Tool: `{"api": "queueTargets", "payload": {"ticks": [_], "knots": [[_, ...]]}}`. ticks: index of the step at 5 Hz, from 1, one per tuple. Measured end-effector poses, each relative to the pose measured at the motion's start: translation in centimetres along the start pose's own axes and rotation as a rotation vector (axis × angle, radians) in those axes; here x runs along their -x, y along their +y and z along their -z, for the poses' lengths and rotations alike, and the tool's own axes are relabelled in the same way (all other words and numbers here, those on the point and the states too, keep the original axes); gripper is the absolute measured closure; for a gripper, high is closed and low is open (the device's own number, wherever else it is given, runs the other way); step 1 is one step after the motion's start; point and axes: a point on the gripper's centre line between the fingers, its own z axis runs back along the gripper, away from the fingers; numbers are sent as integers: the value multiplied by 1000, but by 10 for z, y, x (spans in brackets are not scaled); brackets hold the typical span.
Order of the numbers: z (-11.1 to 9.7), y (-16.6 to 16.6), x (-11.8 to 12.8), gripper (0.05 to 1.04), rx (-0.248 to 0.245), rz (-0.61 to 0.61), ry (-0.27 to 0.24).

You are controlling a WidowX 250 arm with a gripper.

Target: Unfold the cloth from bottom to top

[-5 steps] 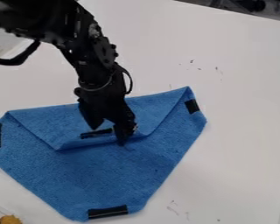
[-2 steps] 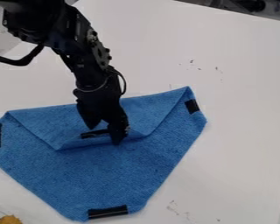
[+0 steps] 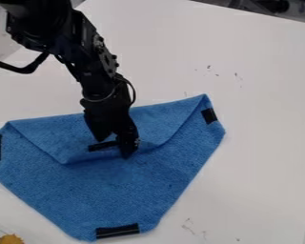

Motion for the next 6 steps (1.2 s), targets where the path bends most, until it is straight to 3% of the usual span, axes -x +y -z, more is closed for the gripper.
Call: {"api": "queueTargets", "payload": {"ticks": [2, 3, 4, 5, 6], "knots": [[-8, -2, 2, 713, -26, -1, 13], [-20, -6, 1, 917, -43, 6, 17], [-34, -6, -9, 999, -62, 18, 18], [-45, 11, -36, 1005, -68, 96, -20], [-38, 42, -62, 1005, -39, 173, -28]]}}
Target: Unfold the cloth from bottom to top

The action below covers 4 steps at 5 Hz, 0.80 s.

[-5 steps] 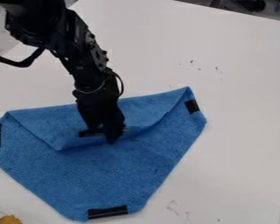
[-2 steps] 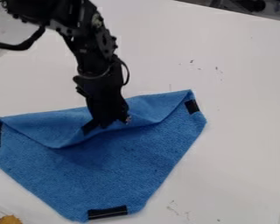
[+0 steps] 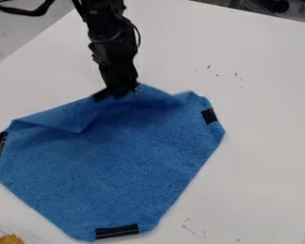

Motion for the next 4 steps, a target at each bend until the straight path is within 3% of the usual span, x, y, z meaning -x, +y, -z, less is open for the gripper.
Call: {"api": "queueTargets", "payload": {"ticks": [2, 3, 4], "knots": [[39, 48, -16, 1005, 116, 94, 15], [42, 52, -16, 975, 106, 103, 15], [45, 56, -18, 798, 104, 125, 17]]}}
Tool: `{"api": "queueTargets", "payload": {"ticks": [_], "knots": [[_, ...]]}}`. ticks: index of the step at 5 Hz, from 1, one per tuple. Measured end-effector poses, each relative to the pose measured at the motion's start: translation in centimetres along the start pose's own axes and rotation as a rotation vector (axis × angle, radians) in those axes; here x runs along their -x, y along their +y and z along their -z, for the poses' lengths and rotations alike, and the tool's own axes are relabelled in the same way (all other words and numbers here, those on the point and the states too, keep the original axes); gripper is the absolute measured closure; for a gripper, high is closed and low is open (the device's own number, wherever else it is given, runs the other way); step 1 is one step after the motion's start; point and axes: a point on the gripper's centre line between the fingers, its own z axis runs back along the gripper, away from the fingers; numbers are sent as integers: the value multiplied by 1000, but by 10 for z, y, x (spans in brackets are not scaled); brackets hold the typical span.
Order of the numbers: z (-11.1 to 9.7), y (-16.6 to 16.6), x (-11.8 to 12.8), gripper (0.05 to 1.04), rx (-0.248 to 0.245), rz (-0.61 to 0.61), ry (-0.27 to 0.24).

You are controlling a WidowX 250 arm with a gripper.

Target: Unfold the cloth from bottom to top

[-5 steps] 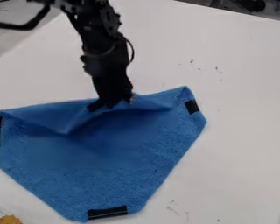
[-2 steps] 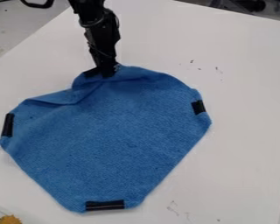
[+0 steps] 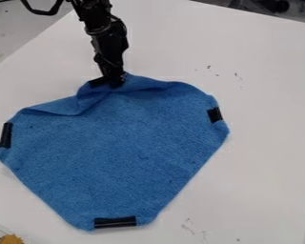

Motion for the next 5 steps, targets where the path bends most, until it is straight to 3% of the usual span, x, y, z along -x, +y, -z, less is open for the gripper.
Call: {"api": "queueTargets", "payload": {"ticks": [2, 3, 4, 5], "knots": [[-9, 31, -12, 216, -70, 46, -33], [-2, 48, -20, 65, -90, 90, -40], [-1, 73, -35, 72, -149, 147, -58], [-10, 81, -43, 77, -145, 156, -36]]}}
